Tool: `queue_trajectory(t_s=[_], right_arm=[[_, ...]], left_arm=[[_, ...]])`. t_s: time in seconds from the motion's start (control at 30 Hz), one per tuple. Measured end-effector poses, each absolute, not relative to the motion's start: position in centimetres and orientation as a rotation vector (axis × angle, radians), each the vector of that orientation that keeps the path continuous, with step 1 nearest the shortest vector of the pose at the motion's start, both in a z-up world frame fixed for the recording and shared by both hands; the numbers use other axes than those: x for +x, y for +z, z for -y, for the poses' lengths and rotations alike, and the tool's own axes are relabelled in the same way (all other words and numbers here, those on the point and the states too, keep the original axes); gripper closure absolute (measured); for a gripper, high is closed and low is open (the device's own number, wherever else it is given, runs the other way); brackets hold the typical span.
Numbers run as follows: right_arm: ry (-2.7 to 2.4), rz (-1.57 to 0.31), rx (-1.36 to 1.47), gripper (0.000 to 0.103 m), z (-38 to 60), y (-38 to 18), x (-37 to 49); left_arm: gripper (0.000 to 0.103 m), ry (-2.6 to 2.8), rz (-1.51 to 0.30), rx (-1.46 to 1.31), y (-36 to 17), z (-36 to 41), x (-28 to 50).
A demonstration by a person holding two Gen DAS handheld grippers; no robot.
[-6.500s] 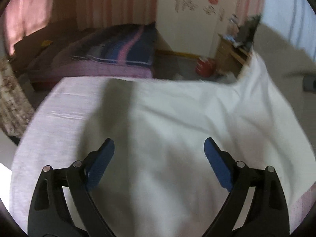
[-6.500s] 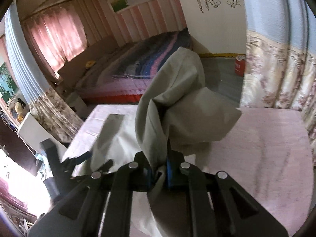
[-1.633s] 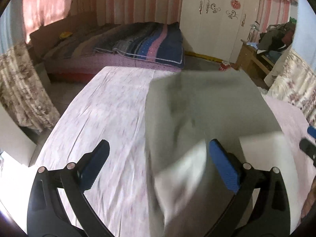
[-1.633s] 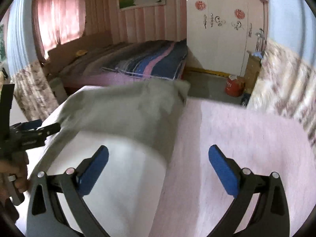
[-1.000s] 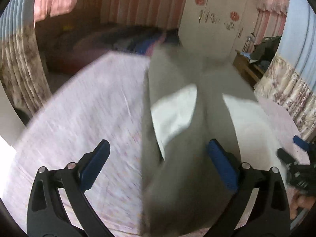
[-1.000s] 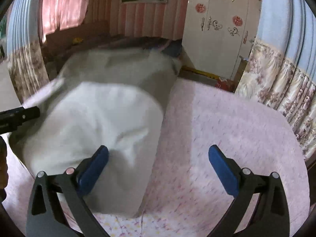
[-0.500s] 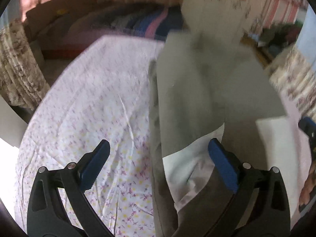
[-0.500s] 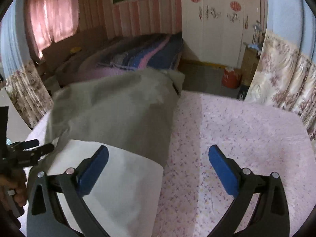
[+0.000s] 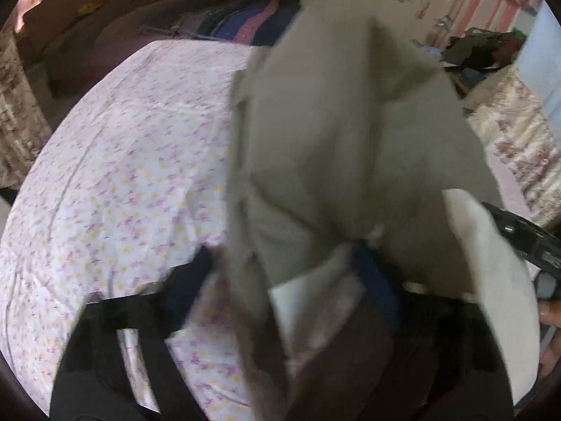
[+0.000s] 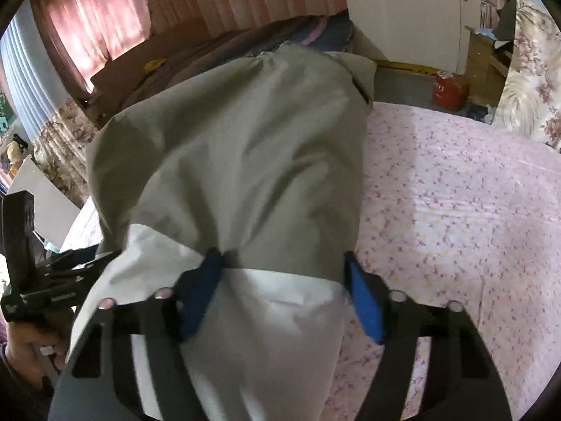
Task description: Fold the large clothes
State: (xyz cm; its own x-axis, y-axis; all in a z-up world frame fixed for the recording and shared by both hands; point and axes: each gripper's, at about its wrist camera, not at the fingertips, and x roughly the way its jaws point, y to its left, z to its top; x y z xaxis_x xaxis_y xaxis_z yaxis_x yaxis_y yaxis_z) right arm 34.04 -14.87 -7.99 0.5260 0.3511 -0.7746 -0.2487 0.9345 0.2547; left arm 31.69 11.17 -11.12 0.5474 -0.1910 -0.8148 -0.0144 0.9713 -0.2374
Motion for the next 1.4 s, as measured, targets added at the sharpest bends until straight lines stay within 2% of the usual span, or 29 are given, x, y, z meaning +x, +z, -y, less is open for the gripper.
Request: queue_trajectory(t_s=[0.1, 0.13, 0.17, 0.23, 0.27, 0.4, 0.63, 0.7, 0.8, 0.83, 0.87, 0.9, 0.93, 0.97, 1.0, 1.03, 1.07, 1.13, 1.4], right_arm=[[0.369, -0.935, 0.141, 0.058, 14.8, -8.0, 34.1], [0.376, -0.916, 0.145, 0.065, 14.8, -7.8, 33.9], [0.377, -0.901, 0.146, 0.069, 14.9, -7.6, 33.7], [0.385, -0.869, 0.154, 0.075, 15.3, -7.0, 33.3], [0.388, -0.849, 0.167, 0.078, 15.7, -6.5, 33.0], [0.388, -0.793, 0.137, 0.083, 18.0, -4.4, 32.1], [0.271, -0.761, 0.074, 0.083, 30.1, 0.5, 31.3], [0.233, -0.784, 0.037, 0.083, 33.9, 0.6, 32.0], [0.148, -0.836, -0.041, 0.076, 38.6, -1.4, 33.4], [0.109, -0.860, -0.089, 0.069, 39.6, -3.1, 33.7], [0.091, -0.878, -0.113, 0.055, 40.0, -4.2, 33.6], [0.064, -0.871, -0.140, 0.047, 40.5, -5.2, 33.1], [0.033, -0.818, -0.158, 0.028, 40.7, -5.4, 32.1], [-0.004, -0.756, -0.157, 0.017, 40.9, -5.2, 30.7], [-0.021, -0.741, -0.143, 0.016, 41.1, -5.3, 29.8], [-0.029, -0.740, -0.101, 0.016, 41.5, -5.4, 29.1], [-0.039, -0.741, -0.038, 0.014, 41.9, -5.5, 28.2], [-0.050, -0.752, 0.039, 0.010, 42.5, -5.5, 26.8], [-0.086, -0.745, 0.079, 0.010, 43.0, -6.5, 19.1]], left_arm=[[0.058, -0.106, -0.969, -0.200, -10.8, -10.2, 31.8], [0.067, -0.103, -0.957, -0.183, -10.6, -9.9, 31.8], [0.079, -0.097, -0.943, -0.167, -10.4, -9.5, 31.6], [0.093, -0.073, -0.921, -0.120, -9.8, -8.2, 31.2], [0.097, -0.070, -0.908, -0.111, -9.0, -7.3, 30.9], [0.099, -0.130, -0.863, -0.131, -6.2, -4.5, 30.9], [0.098, -0.271, -0.807, -0.099, -2.7, 8.9, 33.0], [0.096, -0.293, -0.808, -0.084, -3.4, 13.4, 33.8], [0.087, -0.272, -0.820, -0.057, -5.3, 18.5, 35.2], [0.082, -0.252, -0.826, -0.038, -5.9, 19.9, 35.4], [0.071, -0.220, -0.812, -0.007, -6.2, 21.0, 35.2], [0.066, -0.193, -0.792, 0.017, -6.4, 21.4, 34.7], [0.052, -0.163, -0.780, 0.039, -6.4, 21.8, 34.5], [0.041, -0.121, -0.766, 0.066, -6.5, 21.9, 34.1], [0.035, -0.110, -0.761, 0.069, -6.5, 21.6, 33.8], [0.023, -0.100, -0.764, 0.063, -6.6, 21.0, 33.4], [0.016, -0.089, -0.764, 0.047, -6.6, 20.3, 33.0], [0.014, -0.063, -0.767, 0.011, -6.9, 17.9, 31.7], [0.013, -0.069, -0.742, -0.059, -5.7, 12.9, 23.6]])
